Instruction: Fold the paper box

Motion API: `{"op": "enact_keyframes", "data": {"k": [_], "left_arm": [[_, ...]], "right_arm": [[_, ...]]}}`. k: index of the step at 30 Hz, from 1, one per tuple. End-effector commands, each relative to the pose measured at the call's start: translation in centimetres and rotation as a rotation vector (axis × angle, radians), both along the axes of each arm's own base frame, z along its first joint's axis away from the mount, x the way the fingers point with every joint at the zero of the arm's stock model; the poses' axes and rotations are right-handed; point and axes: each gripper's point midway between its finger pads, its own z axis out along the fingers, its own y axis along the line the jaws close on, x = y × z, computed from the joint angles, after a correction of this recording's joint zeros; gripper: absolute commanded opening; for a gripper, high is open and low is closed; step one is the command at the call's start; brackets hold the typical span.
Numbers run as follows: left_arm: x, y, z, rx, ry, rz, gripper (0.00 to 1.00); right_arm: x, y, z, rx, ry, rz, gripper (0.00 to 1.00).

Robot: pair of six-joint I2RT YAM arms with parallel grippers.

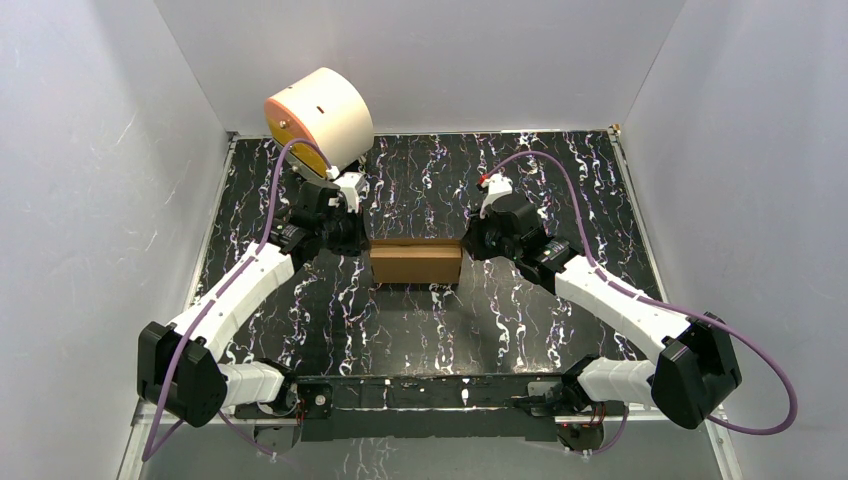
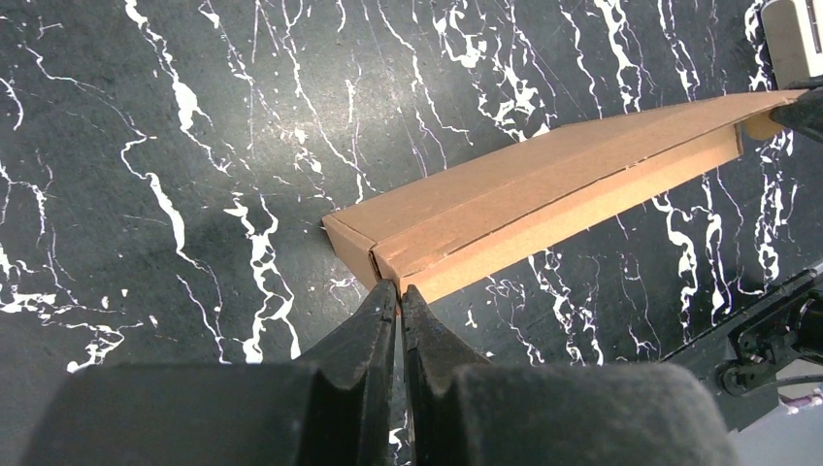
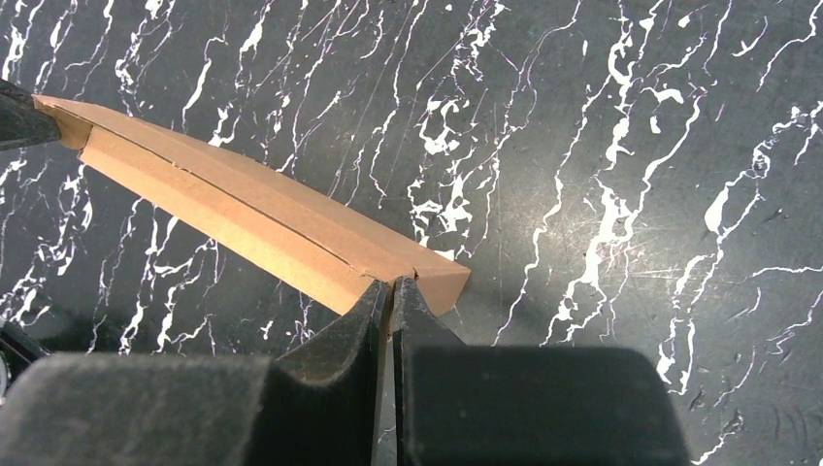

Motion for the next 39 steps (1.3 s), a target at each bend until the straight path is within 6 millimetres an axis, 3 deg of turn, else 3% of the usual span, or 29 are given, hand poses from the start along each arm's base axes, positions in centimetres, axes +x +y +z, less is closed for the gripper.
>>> {"op": "enact_keyframes", "data": {"k": [1,27,39], "left_arm": [[0.5,0.3,1.5,0.015,-0.039,0.006,0.03],[-1.0,-1.2,2.2,-0.067,0.001,-0.037,0.00],[-1.2,-1.1,1.8,-0.062,0.010,-0.036,0.00]], "right_arm": [[0.6,1.5,2.9,0.092,-0.034,0.013,0.13],[1.9,0.3,2.3,0.085,0.003,-0.137,0.11],[1.6,0.0,0.7,0.058,0.012,-0.135,0.09]]}}
